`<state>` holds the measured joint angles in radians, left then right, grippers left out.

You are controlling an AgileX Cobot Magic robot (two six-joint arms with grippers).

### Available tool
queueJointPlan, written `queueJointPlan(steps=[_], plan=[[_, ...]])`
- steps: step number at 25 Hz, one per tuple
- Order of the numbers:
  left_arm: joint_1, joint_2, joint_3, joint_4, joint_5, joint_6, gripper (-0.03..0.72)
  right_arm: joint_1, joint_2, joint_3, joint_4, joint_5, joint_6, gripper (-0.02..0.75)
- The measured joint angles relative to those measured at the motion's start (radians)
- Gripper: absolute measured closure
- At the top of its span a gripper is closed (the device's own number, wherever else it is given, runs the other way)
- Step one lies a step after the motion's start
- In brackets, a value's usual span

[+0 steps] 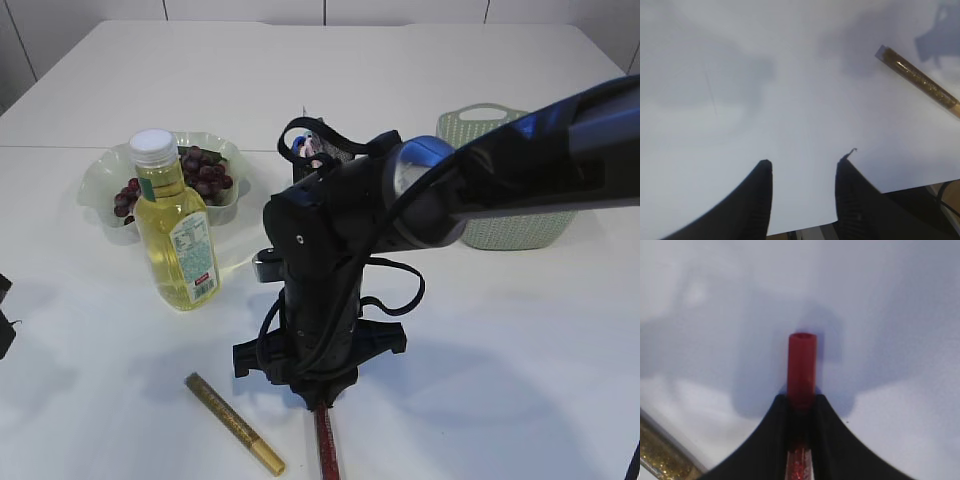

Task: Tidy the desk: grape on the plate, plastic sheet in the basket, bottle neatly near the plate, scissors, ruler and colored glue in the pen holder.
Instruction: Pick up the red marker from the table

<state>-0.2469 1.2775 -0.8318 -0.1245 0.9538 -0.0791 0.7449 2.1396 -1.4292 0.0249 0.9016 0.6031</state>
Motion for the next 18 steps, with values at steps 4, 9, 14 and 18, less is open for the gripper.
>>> queueJointPlan(steps=[4,9,14,18], plan=[[0.0,0.0,0.0,0.0,0.0,0.0,0.38,-0.002,-0.019,0.0,0.024,0.0,-0.054,0.636],[0.0,0.0,0.0,0.0,0.0,0.0,0.38,-0.053,-0.097,0.0,0.14,-0.01,-0.178,0.636],[0.0,0.0,0.0,0.0,0.0,0.0,0.38,-0.187,-0.189,0.0,0.305,-0.012,-0.387,0.636],[0.0,0.0,0.0,0.0,0.0,0.0,0.38,-0.325,-0.249,-0.015,0.434,-0.014,-0.581,0.636]])
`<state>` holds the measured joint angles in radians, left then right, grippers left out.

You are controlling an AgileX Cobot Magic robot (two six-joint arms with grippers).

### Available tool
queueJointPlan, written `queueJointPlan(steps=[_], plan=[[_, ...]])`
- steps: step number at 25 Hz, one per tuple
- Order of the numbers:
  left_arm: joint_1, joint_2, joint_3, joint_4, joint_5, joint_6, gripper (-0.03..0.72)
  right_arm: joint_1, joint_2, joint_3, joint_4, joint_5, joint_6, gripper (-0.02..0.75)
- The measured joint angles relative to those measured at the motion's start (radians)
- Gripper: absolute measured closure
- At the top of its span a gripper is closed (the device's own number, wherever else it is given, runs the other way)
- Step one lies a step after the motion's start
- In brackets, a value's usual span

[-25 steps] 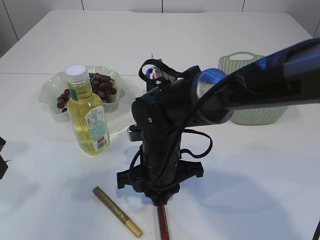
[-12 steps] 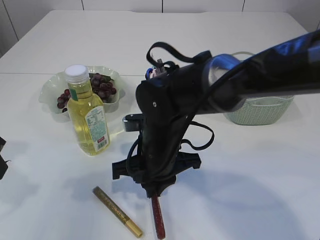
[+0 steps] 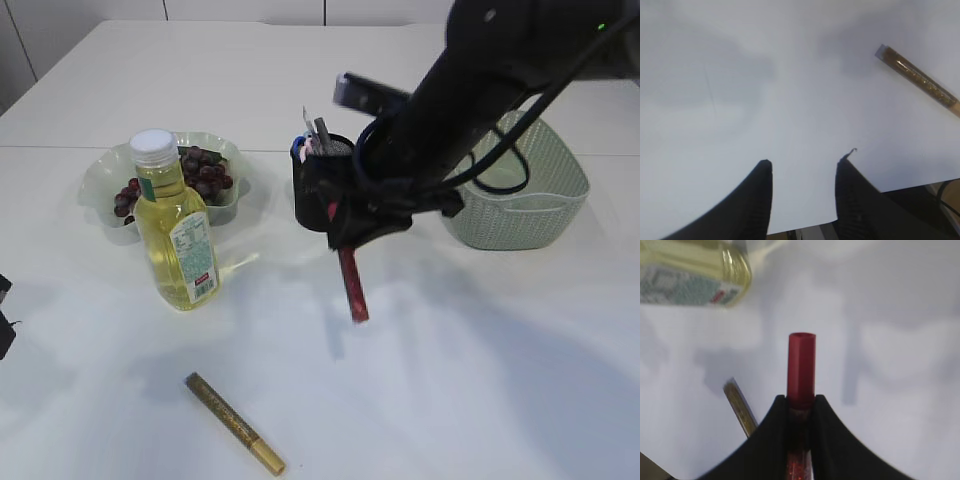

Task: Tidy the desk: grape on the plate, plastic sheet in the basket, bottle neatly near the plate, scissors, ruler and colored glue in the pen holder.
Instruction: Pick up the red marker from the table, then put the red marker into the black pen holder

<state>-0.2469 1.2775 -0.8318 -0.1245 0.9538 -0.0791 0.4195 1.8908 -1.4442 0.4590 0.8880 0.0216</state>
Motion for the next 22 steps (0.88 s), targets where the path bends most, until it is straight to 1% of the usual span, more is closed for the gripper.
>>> queueJointPlan(steps=[4,7,10,13,16,19,22], plan=[[0.0,0.0,0.0,-0.004,0.006,0.0,0.38,-0.147,-0.013,-0.068,0.176,-0.013,-0.212,0.636],[0.0,0.0,0.0,-0.006,0.006,0.0,0.38,-0.231,-0.013,-0.113,0.36,-0.059,-0.409,0.636],[0.0,0.0,0.0,-0.012,0.006,0.0,0.38,-0.283,0.011,-0.158,0.596,-0.073,-0.631,0.636],[0.0,0.0,0.0,-0.014,0.007,0.0,0.38,-0.292,0.075,-0.197,0.796,-0.073,-0.861,0.637],[0.0,0.0,0.0,-0.014,0.007,0.0,0.38,-0.292,0.151,-0.231,0.937,-0.073,-1.056,0.636],[0.0,0.0,0.0,-0.016,0.007,0.0,0.38,-0.292,0.222,-0.268,1.027,-0.073,-1.192,0.637],[0.0,0.0,0.0,-0.016,0.007,0.0,0.38,-0.292,0.283,-0.314,1.075,-0.077,-1.319,0.637]])
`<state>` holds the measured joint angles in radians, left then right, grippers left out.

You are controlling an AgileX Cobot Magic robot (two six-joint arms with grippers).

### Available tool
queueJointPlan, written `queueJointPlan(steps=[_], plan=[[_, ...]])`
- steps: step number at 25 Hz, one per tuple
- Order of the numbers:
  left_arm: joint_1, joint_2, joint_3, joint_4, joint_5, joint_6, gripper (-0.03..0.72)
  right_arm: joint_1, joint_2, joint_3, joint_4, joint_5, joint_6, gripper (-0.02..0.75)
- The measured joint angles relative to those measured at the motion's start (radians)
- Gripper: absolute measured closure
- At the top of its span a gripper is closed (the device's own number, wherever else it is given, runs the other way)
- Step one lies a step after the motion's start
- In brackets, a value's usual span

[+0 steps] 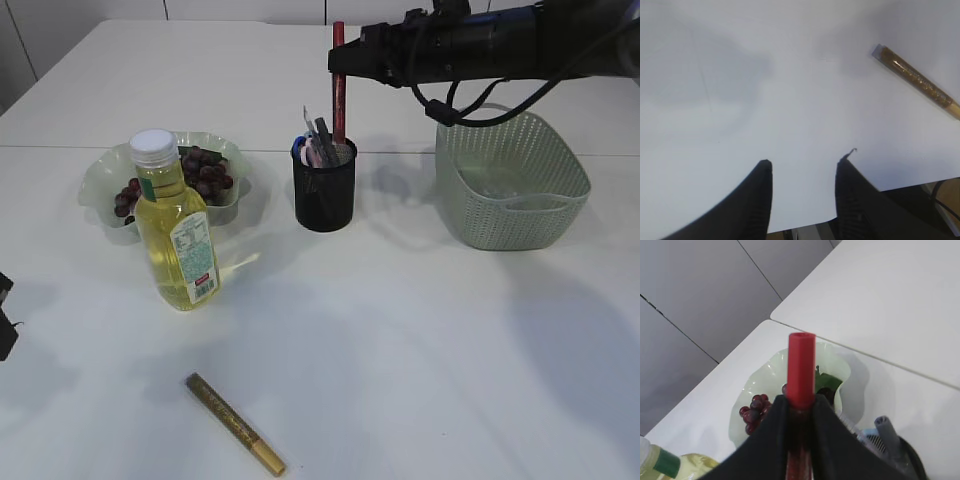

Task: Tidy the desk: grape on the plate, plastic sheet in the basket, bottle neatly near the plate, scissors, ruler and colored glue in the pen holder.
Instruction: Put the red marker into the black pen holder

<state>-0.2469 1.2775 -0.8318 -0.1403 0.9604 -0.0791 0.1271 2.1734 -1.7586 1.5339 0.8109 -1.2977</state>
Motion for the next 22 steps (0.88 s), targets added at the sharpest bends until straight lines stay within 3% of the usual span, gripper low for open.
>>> queueJointPlan(steps=[13,22], plan=[[0.0,0.0,0.0,-0.002,-0.008,0.0,0.38,0.0,0.156,-0.109,0.189,-0.012,-0.442,0.638],[0.0,0.0,0.0,-0.002,-0.02,0.0,0.38,0.0,0.209,-0.111,0.234,-0.014,-0.543,0.614]])
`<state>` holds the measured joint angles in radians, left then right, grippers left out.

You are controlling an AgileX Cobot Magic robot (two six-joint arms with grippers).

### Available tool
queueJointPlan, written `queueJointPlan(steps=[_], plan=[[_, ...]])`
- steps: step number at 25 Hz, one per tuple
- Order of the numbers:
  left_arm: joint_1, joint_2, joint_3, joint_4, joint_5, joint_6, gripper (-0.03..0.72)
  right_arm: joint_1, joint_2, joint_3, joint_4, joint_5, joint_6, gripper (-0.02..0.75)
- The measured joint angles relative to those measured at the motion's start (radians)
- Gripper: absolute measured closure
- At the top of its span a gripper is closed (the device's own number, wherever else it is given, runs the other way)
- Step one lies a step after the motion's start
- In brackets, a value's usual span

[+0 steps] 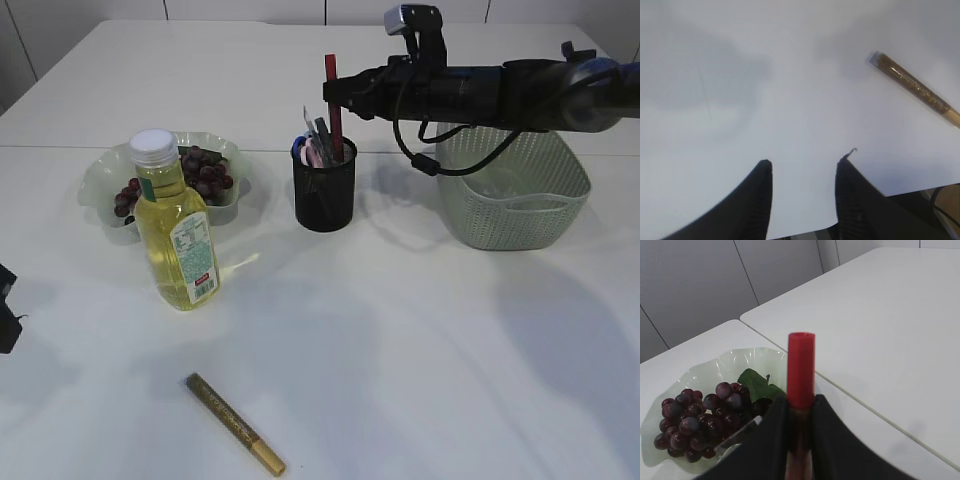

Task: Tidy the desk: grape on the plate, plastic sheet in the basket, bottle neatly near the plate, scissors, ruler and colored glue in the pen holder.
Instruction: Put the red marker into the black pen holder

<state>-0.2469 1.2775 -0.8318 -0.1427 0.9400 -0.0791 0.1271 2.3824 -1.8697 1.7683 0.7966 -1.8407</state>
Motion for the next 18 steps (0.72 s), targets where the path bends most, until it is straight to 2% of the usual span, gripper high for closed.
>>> queueJointPlan(steps=[7,12,15,18], plan=[[0.0,0.0,0.0,-0.002,-0.009,0.0,0.38,0.0,0.002,0.0,0.003,0.029,0.001,0.414],[0.0,0.0,0.0,-0.003,-0.009,0.0,0.38,0.0,-0.01,0.0,-0.011,0.039,0.127,0.39],[0.0,0.0,0.0,-0.009,-0.009,0.0,0.38,0.0,-0.064,0.0,-0.159,0.022,0.299,0.388],[0.0,0.0,0.0,-0.022,-0.009,0.0,0.38,0.0,-0.15,0.0,-0.455,0.022,0.613,0.387]])
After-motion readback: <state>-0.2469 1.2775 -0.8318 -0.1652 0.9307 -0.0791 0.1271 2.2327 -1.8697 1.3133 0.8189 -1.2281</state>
